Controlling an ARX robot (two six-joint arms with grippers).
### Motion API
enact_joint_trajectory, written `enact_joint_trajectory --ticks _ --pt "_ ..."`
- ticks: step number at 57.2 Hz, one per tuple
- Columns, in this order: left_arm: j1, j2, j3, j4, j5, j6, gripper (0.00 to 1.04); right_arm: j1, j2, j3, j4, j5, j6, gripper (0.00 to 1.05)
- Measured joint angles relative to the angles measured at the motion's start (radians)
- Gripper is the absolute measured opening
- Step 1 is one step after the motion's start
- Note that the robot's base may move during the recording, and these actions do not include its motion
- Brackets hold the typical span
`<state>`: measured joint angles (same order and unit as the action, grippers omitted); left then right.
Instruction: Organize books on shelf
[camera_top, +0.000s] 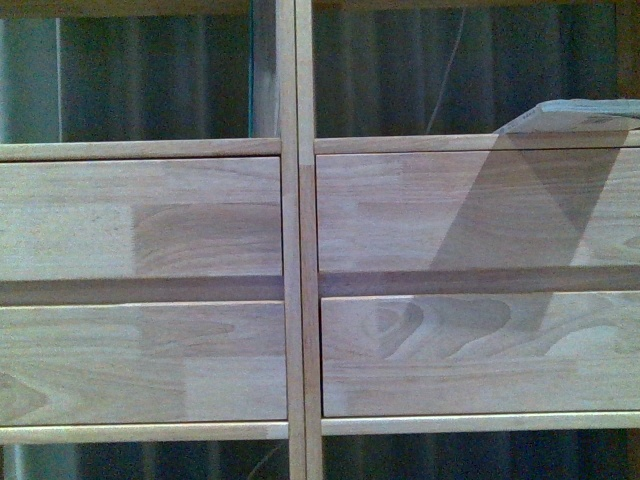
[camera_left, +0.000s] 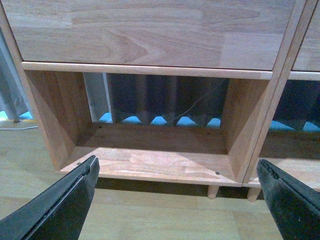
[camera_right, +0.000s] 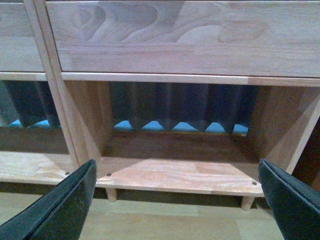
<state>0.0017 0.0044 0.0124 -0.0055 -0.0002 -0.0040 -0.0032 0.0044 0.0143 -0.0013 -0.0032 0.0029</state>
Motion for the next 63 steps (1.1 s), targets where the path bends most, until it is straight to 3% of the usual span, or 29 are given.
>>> enact_joint_trajectory --ticks 63 --pt "0.0 -0.001 0.0 0.0 0.0 0.0 0.97 0.0 0.0 0.0 0.0 0.0 0.0 0.98"
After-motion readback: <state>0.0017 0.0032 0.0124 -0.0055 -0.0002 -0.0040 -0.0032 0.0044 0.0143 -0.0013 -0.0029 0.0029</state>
